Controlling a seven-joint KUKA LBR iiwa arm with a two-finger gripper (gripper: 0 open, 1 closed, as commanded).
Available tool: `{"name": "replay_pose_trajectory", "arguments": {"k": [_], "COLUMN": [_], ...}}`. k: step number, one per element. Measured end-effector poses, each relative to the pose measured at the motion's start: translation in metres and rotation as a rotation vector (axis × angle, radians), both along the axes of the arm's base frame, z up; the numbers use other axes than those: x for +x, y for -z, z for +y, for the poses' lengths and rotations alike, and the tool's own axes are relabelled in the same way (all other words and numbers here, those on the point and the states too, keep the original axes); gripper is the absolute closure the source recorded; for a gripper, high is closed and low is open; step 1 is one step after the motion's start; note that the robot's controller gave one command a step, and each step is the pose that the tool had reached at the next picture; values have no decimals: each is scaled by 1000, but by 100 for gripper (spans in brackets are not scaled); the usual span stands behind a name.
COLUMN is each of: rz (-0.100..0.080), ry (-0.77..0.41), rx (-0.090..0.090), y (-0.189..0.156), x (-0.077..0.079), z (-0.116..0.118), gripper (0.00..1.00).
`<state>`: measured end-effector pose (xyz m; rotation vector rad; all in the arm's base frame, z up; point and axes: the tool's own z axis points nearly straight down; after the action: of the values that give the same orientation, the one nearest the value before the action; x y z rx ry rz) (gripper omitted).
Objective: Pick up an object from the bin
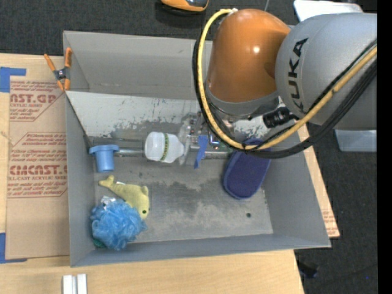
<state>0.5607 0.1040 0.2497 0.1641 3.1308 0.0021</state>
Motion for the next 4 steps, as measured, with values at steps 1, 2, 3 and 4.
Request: {"name": "replay_pose_trajectory", "arguments": {"k": [1, 2, 3, 4], "rz": [-11, -20, -18, -10], "ry": [-9, -156, -75, -91], "rx": [1, -1, 1, -1], "y": [45, 82, 153, 119], "x": [3, 7, 8, 4], "z": [13, 37, 36, 34], "gripper": [100, 100, 100, 100]}}
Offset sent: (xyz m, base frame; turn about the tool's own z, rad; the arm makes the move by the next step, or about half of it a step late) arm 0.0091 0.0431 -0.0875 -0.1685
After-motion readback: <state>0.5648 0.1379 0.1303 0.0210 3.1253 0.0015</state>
